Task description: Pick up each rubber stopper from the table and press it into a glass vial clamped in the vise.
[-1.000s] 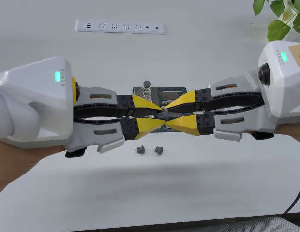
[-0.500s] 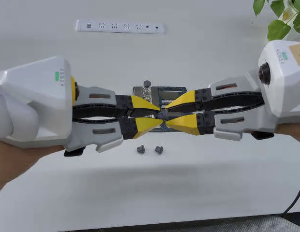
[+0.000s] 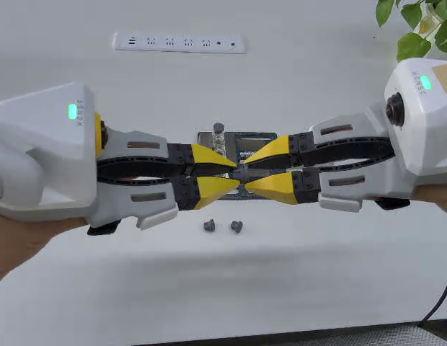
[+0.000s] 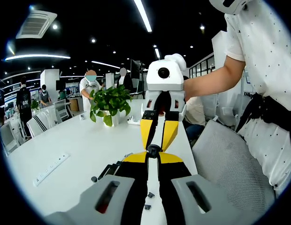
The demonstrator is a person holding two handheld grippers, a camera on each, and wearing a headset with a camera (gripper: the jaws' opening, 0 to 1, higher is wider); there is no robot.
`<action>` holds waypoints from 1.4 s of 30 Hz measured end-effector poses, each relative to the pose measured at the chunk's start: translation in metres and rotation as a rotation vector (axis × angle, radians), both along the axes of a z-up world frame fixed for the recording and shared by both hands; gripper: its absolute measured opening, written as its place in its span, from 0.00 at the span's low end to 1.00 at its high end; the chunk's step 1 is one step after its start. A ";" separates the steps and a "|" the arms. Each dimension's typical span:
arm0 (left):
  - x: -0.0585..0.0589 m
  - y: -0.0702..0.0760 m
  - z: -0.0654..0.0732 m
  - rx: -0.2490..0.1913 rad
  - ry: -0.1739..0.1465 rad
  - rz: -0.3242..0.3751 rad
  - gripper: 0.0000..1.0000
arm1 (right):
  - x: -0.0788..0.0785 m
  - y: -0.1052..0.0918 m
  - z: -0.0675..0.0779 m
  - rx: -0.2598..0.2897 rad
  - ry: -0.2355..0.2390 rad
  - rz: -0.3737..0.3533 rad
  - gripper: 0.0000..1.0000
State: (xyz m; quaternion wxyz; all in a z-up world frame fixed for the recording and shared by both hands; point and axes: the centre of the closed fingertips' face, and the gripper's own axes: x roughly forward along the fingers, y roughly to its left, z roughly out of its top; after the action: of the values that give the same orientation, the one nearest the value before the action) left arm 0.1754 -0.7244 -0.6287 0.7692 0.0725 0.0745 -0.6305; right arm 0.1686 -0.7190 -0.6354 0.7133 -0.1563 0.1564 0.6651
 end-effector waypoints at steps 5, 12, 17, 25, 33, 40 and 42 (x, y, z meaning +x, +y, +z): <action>0.000 0.000 0.000 0.000 0.003 -0.001 0.04 | 0.000 0.000 0.001 0.001 -0.001 -0.002 0.07; -0.001 0.001 0.000 0.000 0.009 -0.004 0.04 | -0.001 0.000 0.001 0.002 0.001 -0.001 0.07; -0.002 0.001 -0.001 0.000 0.011 -0.006 0.04 | -0.002 0.001 0.002 0.001 -0.001 0.003 0.07; -0.003 0.002 -0.003 0.005 0.015 -0.008 0.04 | -0.003 0.002 0.000 -0.003 0.000 0.004 0.07; -0.002 0.003 -0.006 0.011 0.016 -0.003 0.04 | 0.000 0.000 -0.003 -0.006 0.010 -0.003 0.06; -0.001 0.003 -0.008 0.010 0.015 0.002 0.04 | 0.001 0.001 -0.005 -0.012 0.024 -0.009 0.06; 0.000 0.003 -0.008 0.008 0.017 0.006 0.04 | 0.002 0.001 -0.006 -0.012 0.028 -0.012 0.06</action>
State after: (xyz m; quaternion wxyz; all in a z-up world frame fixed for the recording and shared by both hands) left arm 0.1756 -0.7209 -0.6369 0.7701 0.0700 0.0836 -0.6286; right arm 0.1703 -0.7178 -0.6414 0.7139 -0.1507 0.1713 0.6620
